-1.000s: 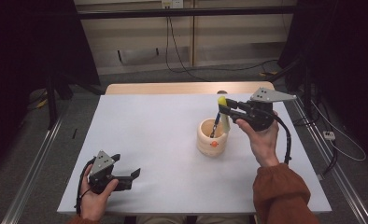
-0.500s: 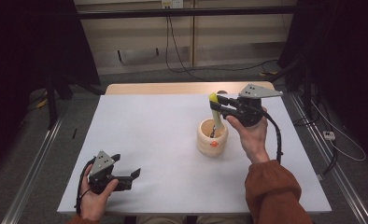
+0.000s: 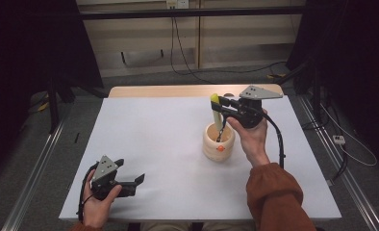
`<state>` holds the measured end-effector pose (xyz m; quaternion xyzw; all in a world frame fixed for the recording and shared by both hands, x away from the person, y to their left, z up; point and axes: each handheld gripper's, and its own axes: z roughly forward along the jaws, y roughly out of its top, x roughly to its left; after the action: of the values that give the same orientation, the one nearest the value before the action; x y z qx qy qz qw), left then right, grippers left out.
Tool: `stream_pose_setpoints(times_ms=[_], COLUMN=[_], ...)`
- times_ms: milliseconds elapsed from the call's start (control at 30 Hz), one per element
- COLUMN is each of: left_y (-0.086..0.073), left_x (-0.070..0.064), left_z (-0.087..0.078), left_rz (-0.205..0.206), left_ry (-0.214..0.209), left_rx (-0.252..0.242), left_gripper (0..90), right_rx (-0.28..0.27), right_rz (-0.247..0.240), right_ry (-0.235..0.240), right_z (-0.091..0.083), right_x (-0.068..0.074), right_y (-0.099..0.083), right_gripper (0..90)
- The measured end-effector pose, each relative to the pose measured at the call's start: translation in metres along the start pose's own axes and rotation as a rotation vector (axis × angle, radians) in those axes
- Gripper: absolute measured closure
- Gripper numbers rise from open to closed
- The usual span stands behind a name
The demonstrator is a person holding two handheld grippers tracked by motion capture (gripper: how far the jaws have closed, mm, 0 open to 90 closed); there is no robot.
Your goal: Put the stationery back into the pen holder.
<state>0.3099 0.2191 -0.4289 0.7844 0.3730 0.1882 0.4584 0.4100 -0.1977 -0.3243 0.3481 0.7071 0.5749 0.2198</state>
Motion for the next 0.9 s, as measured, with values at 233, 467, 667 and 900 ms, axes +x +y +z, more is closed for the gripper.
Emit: stream_pose_setpoints(times_ms=[233,467,667,900], left_y=[0.000,0.000,0.000,0.000], left_x=[0.000,0.000,0.000,0.000], left_z=[0.000,-0.001,-0.001,-0.001], left_rz=[0.002,0.003,0.002,0.006], left_ry=[-0.001,0.000,-0.001,-0.003], left_rx=[-0.002,0.001,-0.001,0.000], left_gripper=[7.0,7.0,7.0,7.0], right_rx=[0.002,-0.005,-0.005,0.006], right_rz=[0.016,0.048,0.068,0.063], right_ry=[0.004,0.011,0.019,0.021], right_z=[0.010,0.013,0.016,0.018], right_x=[-0.002,-0.008,-0.011,-0.010], right_y=[-0.003,-0.014,-0.023,-0.027], right_gripper=[67.5,67.5,67.5,67.5])
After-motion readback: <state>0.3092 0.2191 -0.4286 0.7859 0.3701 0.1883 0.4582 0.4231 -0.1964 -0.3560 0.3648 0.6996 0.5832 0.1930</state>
